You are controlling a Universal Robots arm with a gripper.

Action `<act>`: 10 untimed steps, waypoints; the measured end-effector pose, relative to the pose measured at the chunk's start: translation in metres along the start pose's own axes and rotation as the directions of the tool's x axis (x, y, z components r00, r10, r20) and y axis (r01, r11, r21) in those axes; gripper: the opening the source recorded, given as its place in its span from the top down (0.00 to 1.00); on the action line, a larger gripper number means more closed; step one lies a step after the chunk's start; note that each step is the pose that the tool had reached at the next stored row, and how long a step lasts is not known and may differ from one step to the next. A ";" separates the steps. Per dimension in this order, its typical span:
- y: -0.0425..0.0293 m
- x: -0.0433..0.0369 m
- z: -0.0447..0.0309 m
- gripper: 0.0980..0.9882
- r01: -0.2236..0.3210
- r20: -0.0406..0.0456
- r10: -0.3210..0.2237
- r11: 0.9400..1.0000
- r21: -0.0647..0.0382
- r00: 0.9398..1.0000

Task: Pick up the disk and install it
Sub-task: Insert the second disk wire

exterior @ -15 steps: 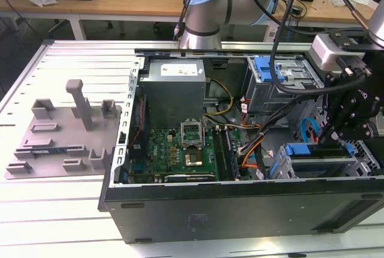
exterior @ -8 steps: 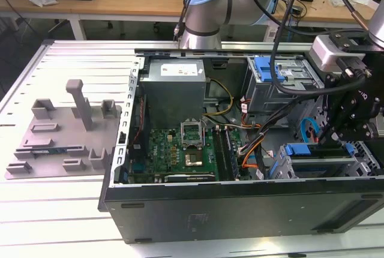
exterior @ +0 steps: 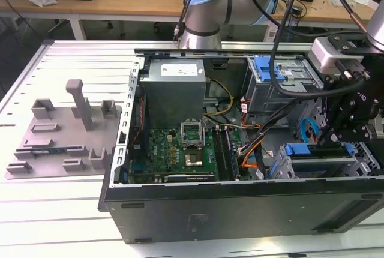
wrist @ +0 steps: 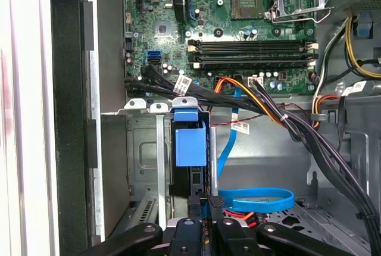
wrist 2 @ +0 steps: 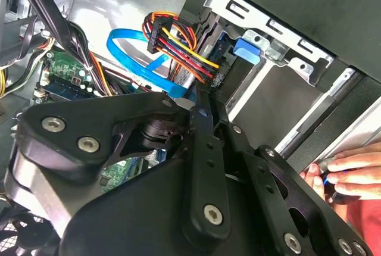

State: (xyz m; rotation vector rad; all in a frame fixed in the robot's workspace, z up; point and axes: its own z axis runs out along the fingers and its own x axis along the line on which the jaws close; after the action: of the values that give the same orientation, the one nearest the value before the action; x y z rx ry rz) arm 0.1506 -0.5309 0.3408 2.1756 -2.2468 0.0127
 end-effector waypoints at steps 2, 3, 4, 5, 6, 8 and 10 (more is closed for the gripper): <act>0.0002 0.0000 0.0003 0.93 0.001 0.000 -0.001 1.000 0.000 1.000; 0.0004 0.0001 0.0003 0.93 0.002 0.000 -0.002 1.000 0.000 1.000; 0.0005 0.0001 0.0004 0.93 0.002 0.000 -0.002 1.000 0.000 1.000; 0.0006 0.0001 0.0005 0.93 0.002 0.000 -0.002 1.000 0.000 1.000; 0.0007 0.0002 0.0007 0.93 0.003 0.000 -0.003 1.000 0.000 1.000; 0.0008 0.0002 0.0007 0.93 0.003 0.000 -0.003 1.000 0.000 1.000; 0.0010 0.0002 0.0009 0.92 0.003 0.001 -0.003 1.000 0.000 1.000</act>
State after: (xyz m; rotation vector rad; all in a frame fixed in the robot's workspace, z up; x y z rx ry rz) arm 0.1496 -0.5310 0.3399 2.1793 -2.2438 0.0119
